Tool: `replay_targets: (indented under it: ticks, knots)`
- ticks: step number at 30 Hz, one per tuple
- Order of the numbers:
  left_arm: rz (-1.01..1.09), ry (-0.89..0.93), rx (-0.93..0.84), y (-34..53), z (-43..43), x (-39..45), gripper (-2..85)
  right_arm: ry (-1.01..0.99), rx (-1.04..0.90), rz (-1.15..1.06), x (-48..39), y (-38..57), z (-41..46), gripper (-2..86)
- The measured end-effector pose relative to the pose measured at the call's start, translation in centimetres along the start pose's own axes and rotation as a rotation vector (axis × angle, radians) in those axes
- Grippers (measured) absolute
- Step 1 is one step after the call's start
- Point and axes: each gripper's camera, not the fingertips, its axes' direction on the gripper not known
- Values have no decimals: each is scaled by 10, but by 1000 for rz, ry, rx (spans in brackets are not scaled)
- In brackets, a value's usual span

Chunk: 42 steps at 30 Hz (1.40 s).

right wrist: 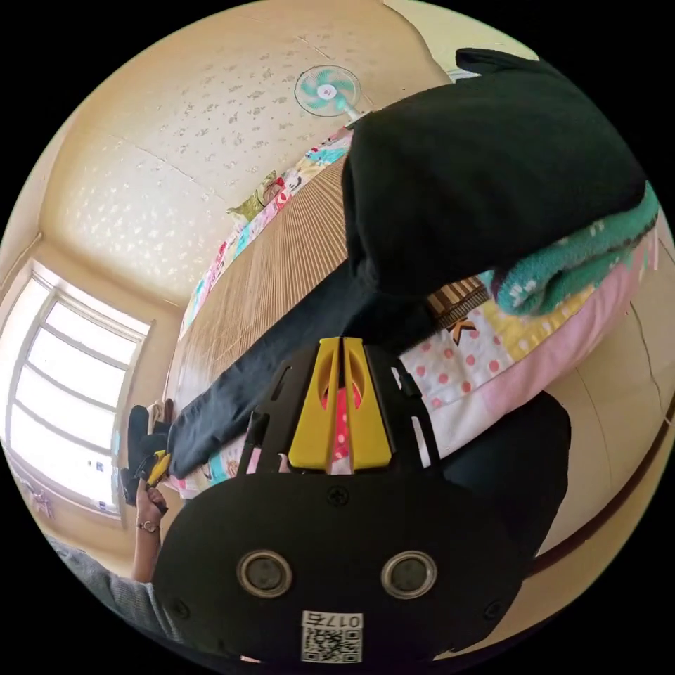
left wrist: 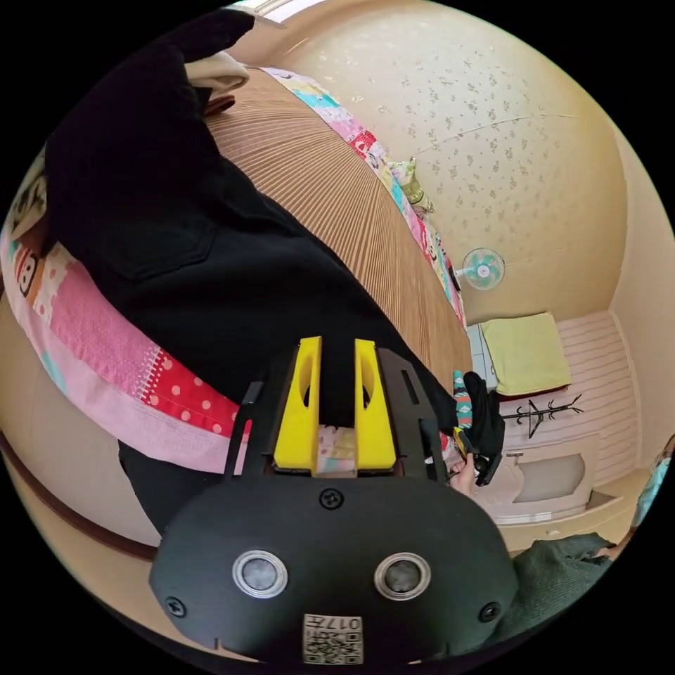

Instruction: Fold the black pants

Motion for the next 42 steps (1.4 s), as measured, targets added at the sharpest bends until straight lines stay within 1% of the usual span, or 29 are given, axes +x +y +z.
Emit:
replay_targets:
  ticks: [2, 3, 4, 6, 7, 8, 11, 14, 15, 17, 18, 20, 22, 24, 26, 28, 30, 33, 37, 40, 42]
  knots:
    - [45, -48, 29, -3, -2, 15, 79, 33, 77, -124, -35, -4, -28, 5]
    - [70, -74, 45, -8, -3, 21, 81, 53, 82, -137, -41, -4, -31, 5]
    - [80, -87, 46, -12, -2, 23, 82, 95, 63, -133, -45, -8, -31, 5]
    - [97, -137, 31, -36, 2, 27, 118, 144, -22, -84, -34, -15, -14, 5]
    - [99, -148, 32, -43, 3, 28, 126, 131, -96, -25, -19, -17, 3, 6]
    - [103, -181, 48, -57, 4, 31, 134, 47, -66, 21, -5, -14, 2, 6]
    - [165, -291, 109, -91, -1, 47, 135, -69, -48, 89, 8, -12, -5, 7]
    - [168, -444, 88, -123, 7, 49, 137, -59, -51, 83, 1, -12, -9, 7]
    - [144, -516, 93, -131, 8, 45, 140, -55, -55, 81, 0, -13, -10, 7]
    - [97, -606, 119, -136, 9, 37, 148, -54, -71, 78, -4, -16, -12, 7]
    - [63, -620, 105, -138, 16, 29, 155, -57, -71, 80, -5, -16, -12, 7]
    - [25, -598, 33, -142, 38, 15, 151, -75, -62, 89, -5, -14, -14, 6]
    - [-15, -591, -18, -138, 65, -1, 123, -88, -49, 104, -5, -12, -16, 6]
    - [14, -673, 70, -116, 80, -4, 77, -93, -34, 120, -7, -10, -17, 6]
    - [-10, -654, 120, -103, 79, -1, 46, -96, -12, 138, -12, -8, -21, 5]
    - [-26, -581, 241, -86, 63, 5, 33, -104, -4, 141, -16, -7, -24, 5]
    - [-16, -454, 398, -66, 39, 16, 27, -110, -25, 134, -17, -11, -25, 5]
    - [0, -391, 489, -60, 22, 33, 28, -177, 17, 96, -25, -14, -42, 4]
    - [8, -410, 495, -76, 37, 43, 32, -83, 59, 49, -48, -14, -53, 4]
    - [-14, -414, 460, -96, 65, 33, 37, -28, 63, 98, -45, -13, -43, 3]
    - [-17, -452, 409, -111, 96, 21, 44, -1, 54, 118, -39, -12, -33, 3]
